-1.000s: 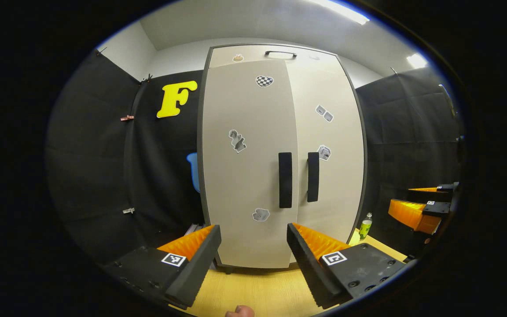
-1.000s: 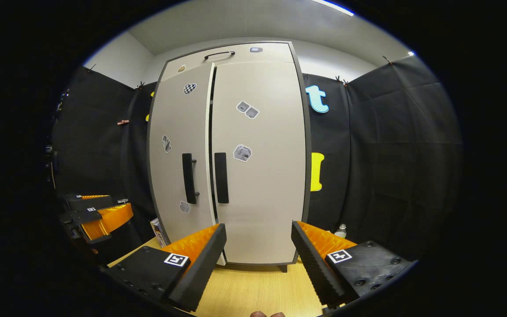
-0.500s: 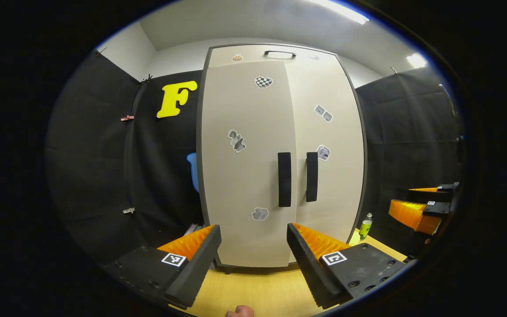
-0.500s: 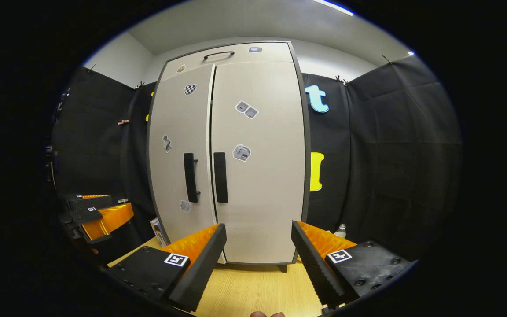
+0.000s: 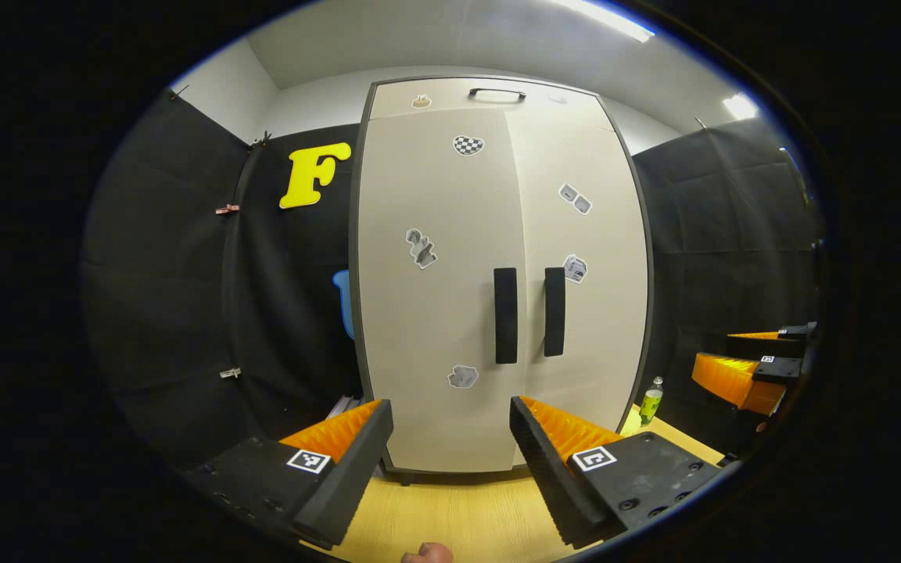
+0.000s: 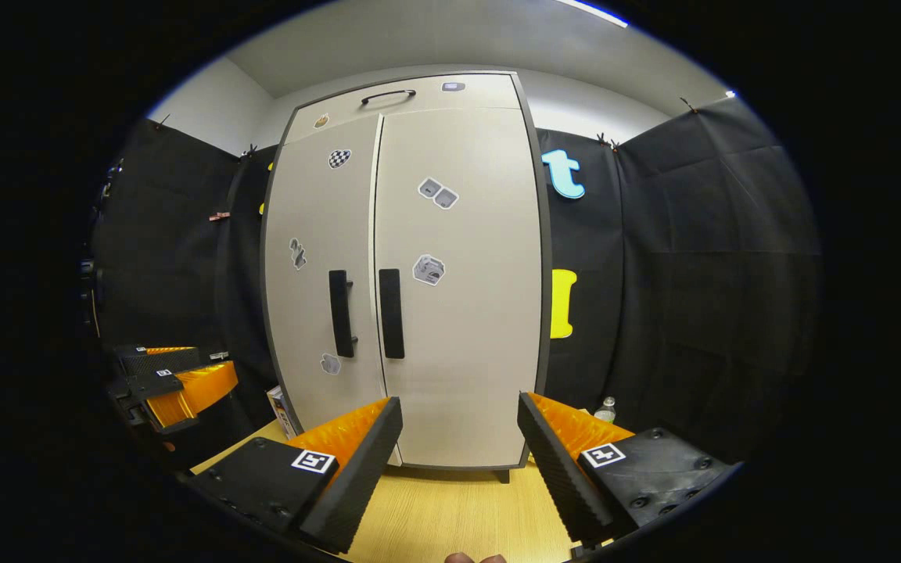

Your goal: Grab one shoe with the right hand and put it into the shoe cabinet, grab the other shoe with the left hand and put it into the shoe cabinet; then close the right door with the right hand and the left door with the left hand.

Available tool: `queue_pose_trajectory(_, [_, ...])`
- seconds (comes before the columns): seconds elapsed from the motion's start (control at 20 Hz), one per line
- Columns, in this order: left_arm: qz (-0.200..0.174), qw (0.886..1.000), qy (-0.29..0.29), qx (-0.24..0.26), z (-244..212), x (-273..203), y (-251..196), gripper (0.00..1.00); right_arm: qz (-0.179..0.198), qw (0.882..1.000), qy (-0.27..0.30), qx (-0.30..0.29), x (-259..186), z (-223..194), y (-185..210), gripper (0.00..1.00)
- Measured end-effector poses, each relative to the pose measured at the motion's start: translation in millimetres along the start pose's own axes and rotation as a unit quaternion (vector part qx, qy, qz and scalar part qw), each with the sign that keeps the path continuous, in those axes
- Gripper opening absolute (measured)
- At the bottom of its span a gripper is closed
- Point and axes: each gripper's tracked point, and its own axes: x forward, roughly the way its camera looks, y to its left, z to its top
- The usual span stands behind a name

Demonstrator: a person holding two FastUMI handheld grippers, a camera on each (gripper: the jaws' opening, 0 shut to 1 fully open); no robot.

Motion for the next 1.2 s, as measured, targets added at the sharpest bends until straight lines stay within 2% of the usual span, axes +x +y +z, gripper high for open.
queue_pose_trajectory(1.2, [0.003, 1.000, -0.003, -0.010, 0.1, 2.6, -0.7, 0.95, 0.007, 1.000, 0.004, -0.003, 7.3, -3.0, 0.0, 0.98])
